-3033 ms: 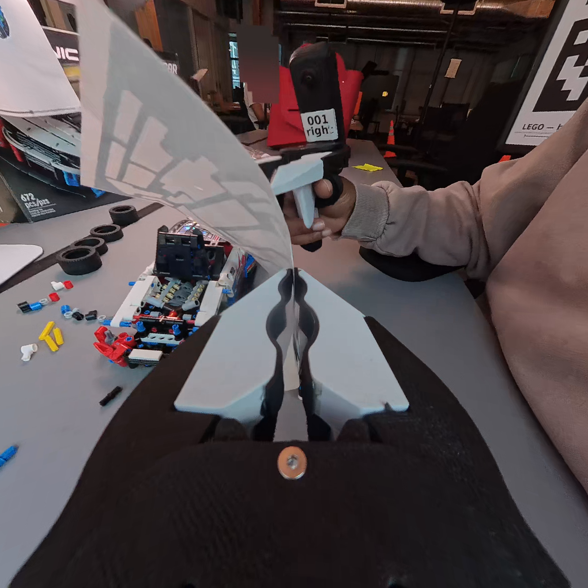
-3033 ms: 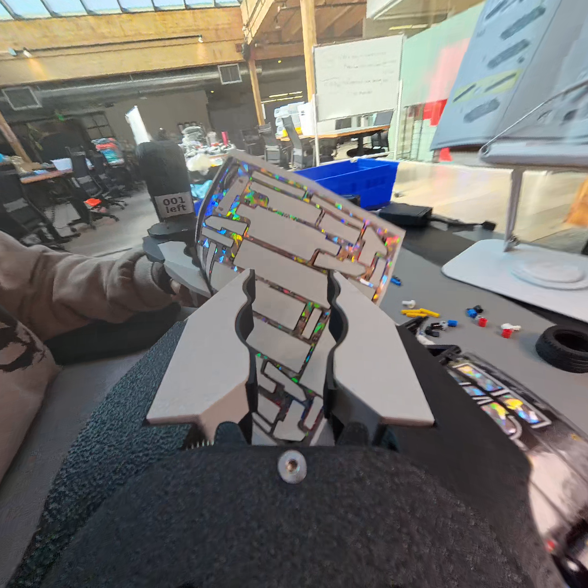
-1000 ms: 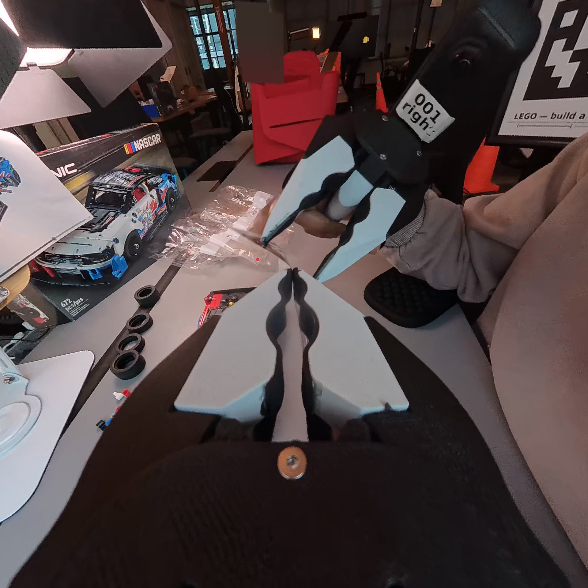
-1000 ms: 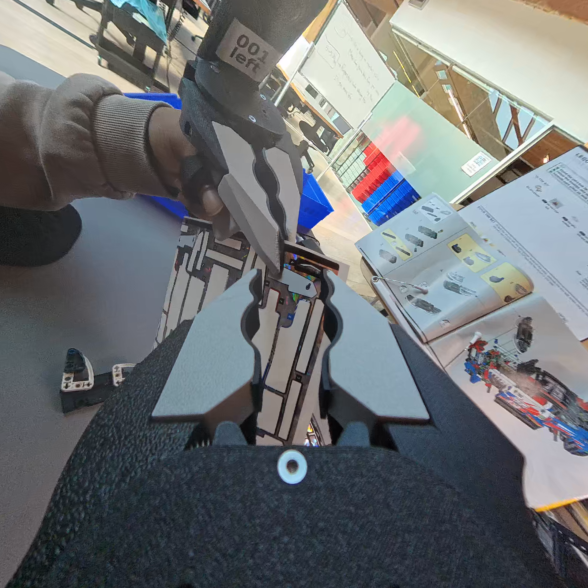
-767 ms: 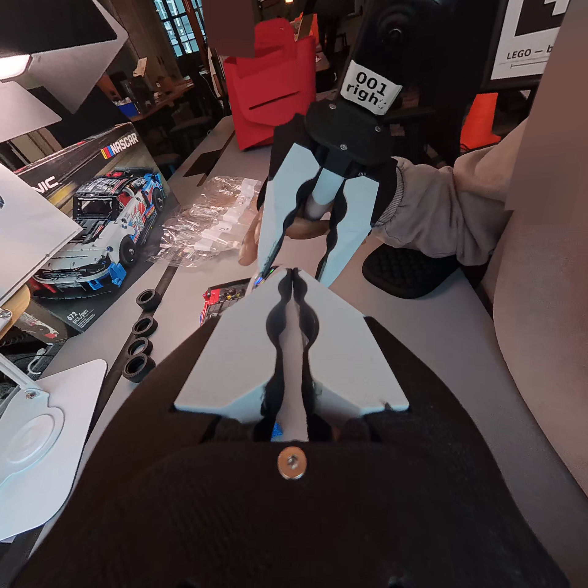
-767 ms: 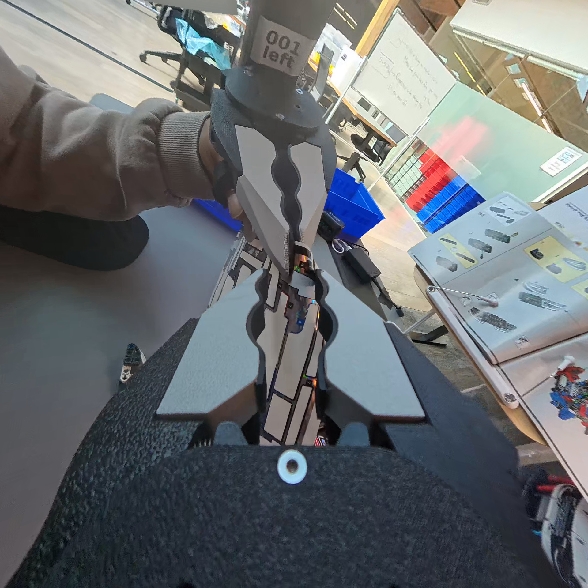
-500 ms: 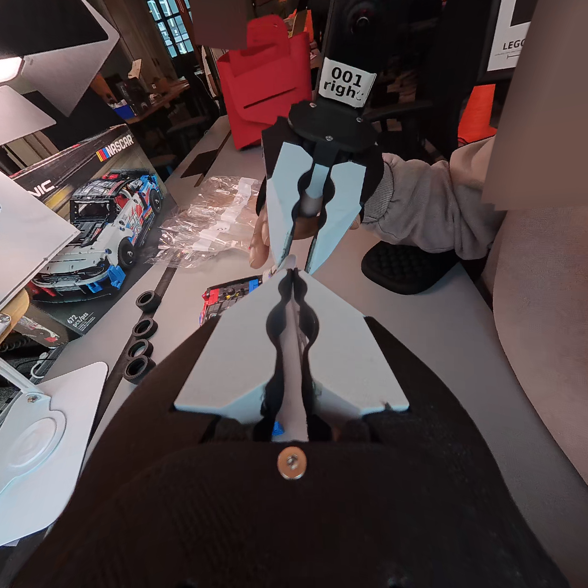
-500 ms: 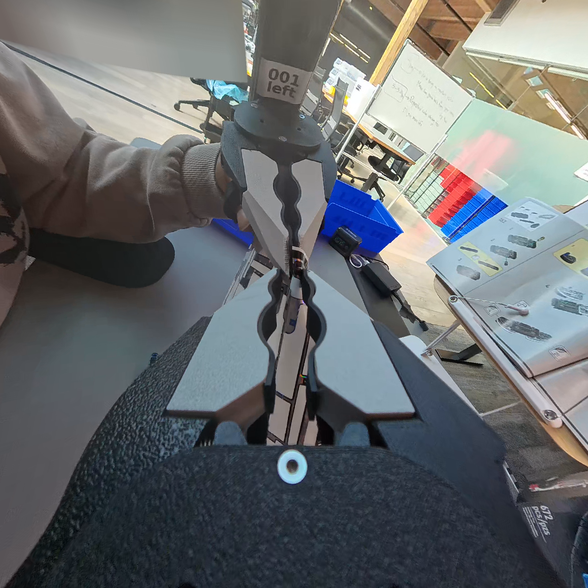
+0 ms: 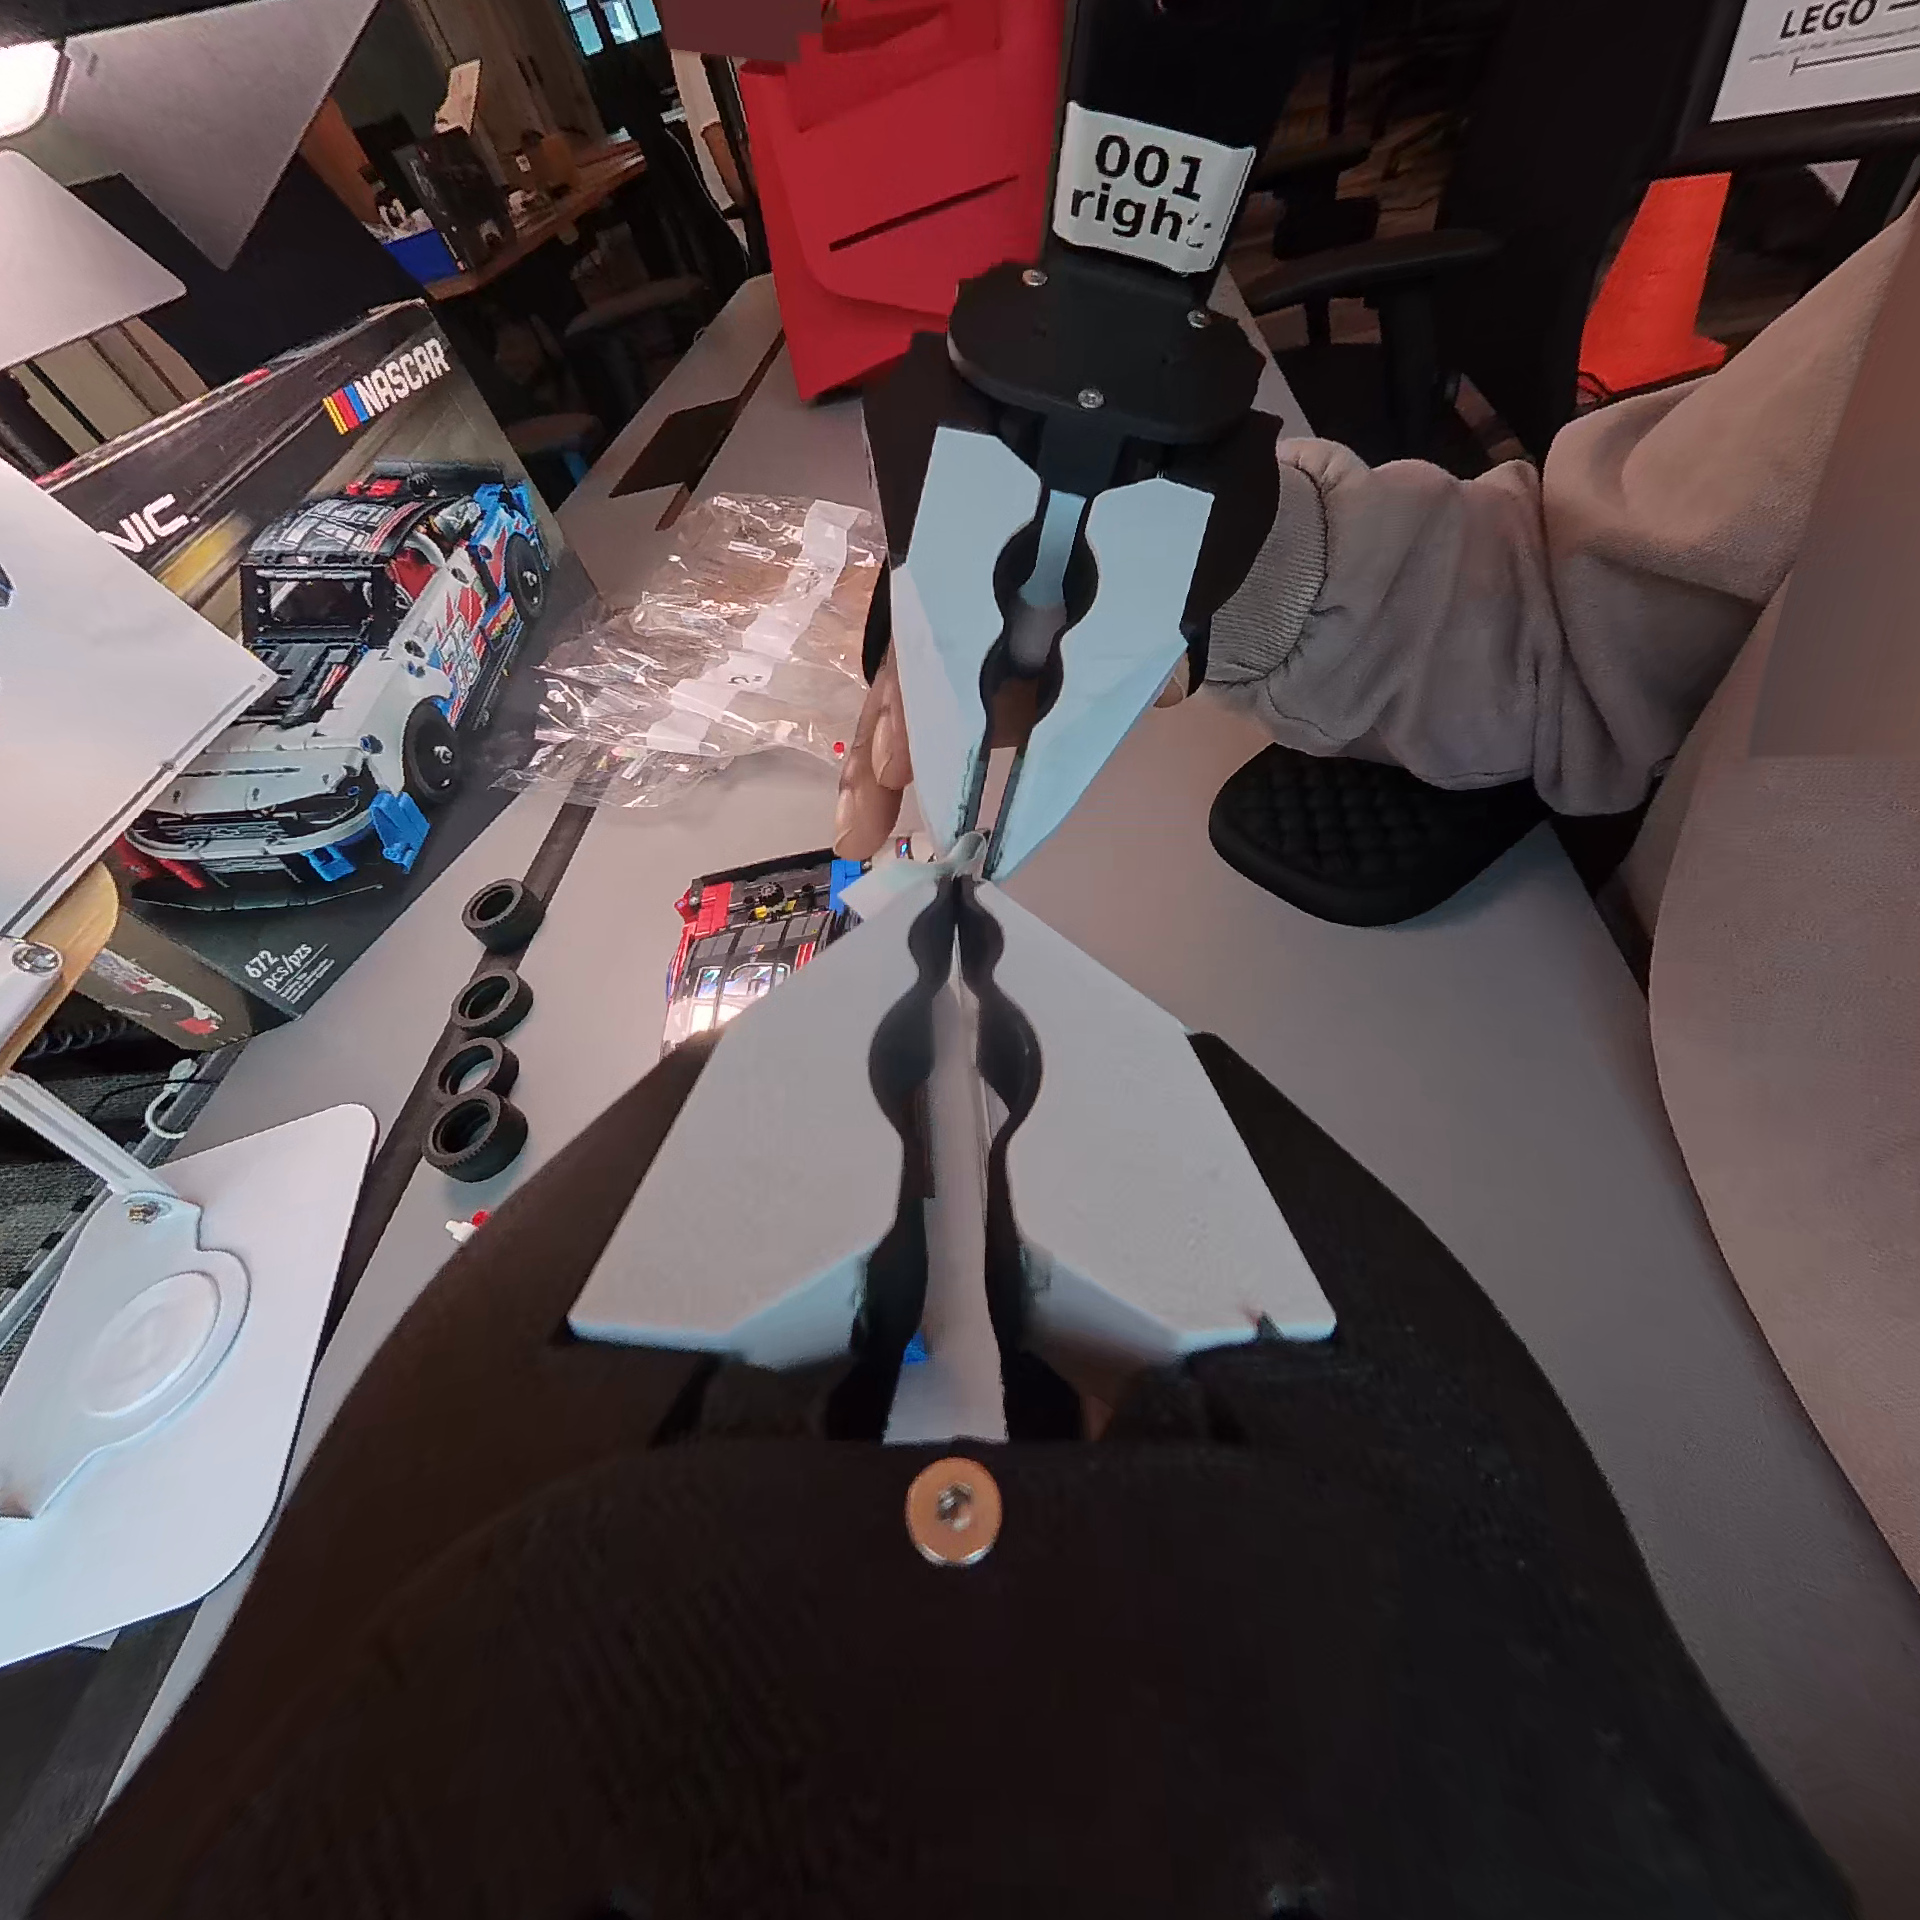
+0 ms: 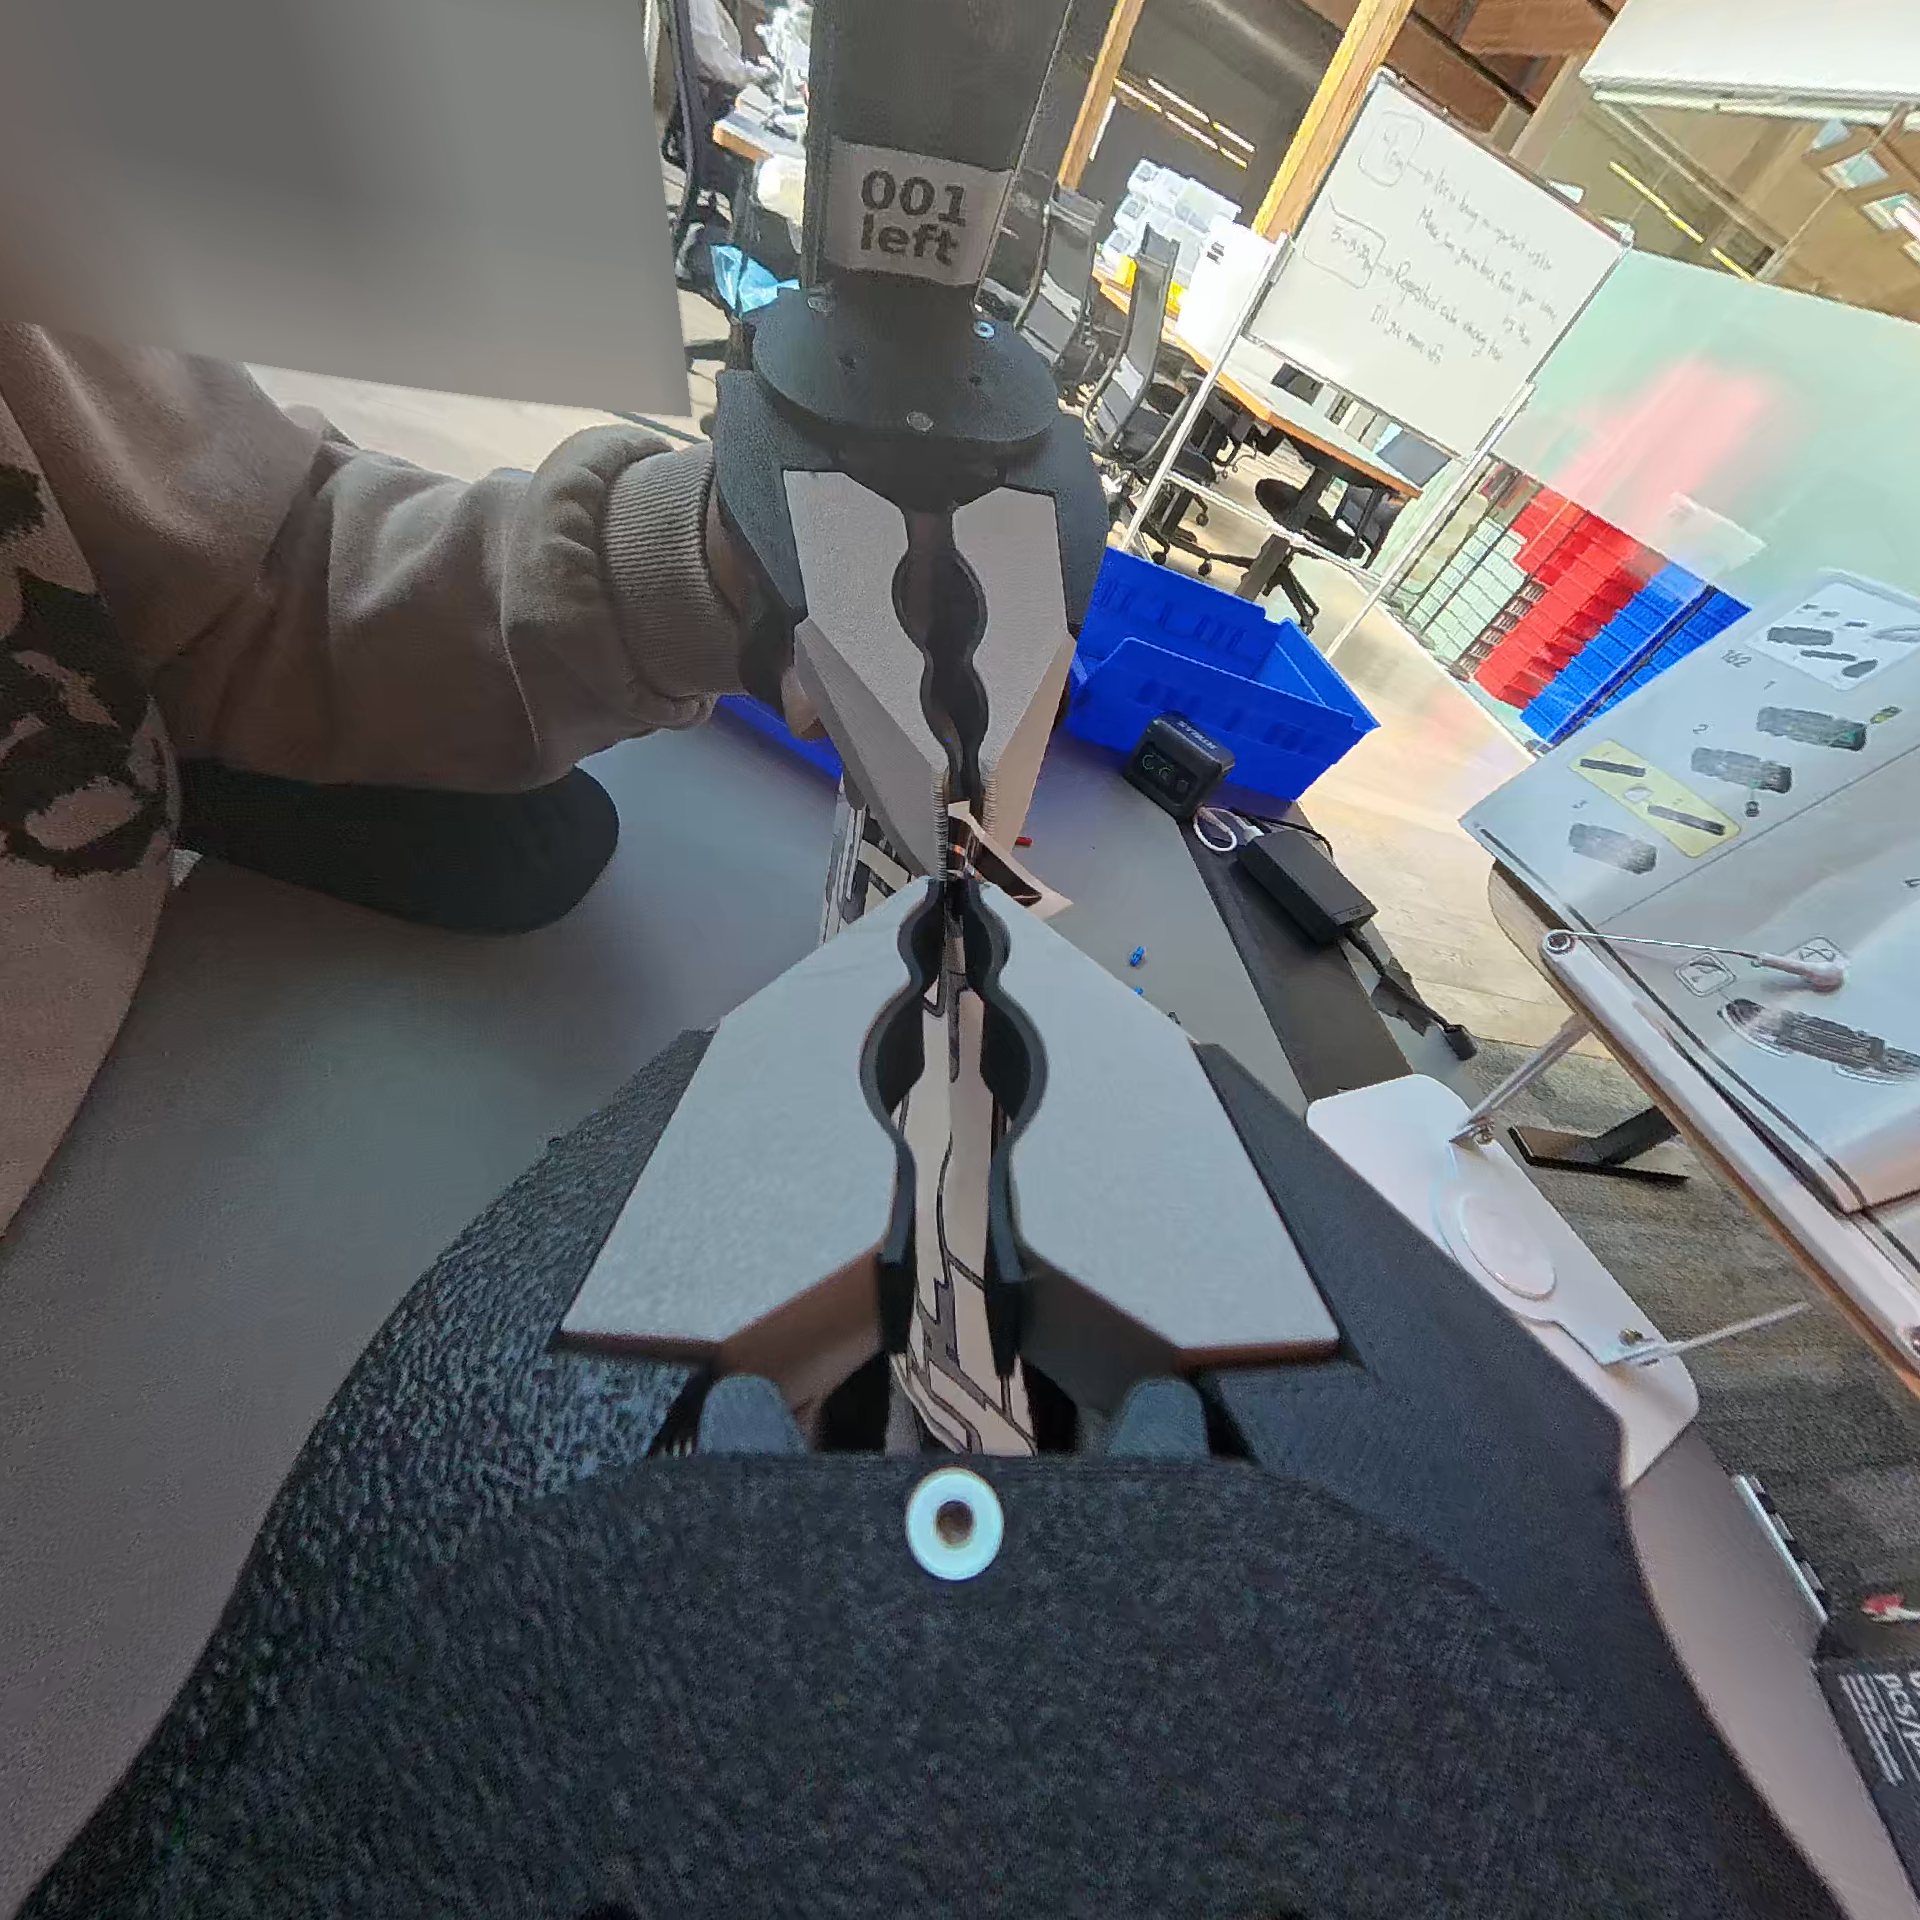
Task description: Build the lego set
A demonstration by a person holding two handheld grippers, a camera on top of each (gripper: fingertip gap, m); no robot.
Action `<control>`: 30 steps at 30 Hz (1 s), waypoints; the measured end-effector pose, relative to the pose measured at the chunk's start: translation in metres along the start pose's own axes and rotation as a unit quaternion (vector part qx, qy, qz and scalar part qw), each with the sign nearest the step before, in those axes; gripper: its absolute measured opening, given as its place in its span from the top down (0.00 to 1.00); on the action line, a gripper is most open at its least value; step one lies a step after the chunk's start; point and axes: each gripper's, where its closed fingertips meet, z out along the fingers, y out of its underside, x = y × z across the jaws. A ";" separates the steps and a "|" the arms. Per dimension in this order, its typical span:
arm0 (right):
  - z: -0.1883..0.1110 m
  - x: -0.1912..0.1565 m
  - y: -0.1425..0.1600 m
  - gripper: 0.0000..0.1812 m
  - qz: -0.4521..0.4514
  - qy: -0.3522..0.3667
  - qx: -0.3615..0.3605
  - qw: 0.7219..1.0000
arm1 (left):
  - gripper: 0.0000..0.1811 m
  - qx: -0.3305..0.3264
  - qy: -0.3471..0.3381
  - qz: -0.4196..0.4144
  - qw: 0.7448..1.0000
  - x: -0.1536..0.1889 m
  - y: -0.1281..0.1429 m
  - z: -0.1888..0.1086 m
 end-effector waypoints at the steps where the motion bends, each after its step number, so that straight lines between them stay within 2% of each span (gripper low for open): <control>1: 0.000 -0.001 0.000 1.00 0.000 -0.003 0.004 1.000 | 1.00 0.001 0.003 -0.001 1.000 0.001 0.000 0.000; 6: 0.004 -0.004 0.009 0.94 -0.038 0.004 -0.028 0.999 | 1.00 0.002 0.039 -0.040 0.998 0.007 0.003 0.003; 12: 0.005 0.000 0.016 0.95 -0.089 0.034 -0.067 0.993 | 1.00 0.005 0.045 -0.077 0.996 0.004 0.006 0.006; 19: 0.004 0.002 0.024 0.97 -0.083 0.034 -0.090 0.992 | 1.00 -0.018 0.030 -0.084 0.996 0.001 0.012 0.009; 26: 0.005 0.002 0.034 0.97 -0.038 0.012 -0.089 0.995 | 1.00 -0.063 0.002 -0.045 0.997 -0.001 0.023 0.011; 30: 0.006 0.004 0.037 0.96 -0.054 0.022 -0.099 0.993 | 1.00 -0.077 0.004 -0.046 0.996 0.000 0.028 0.011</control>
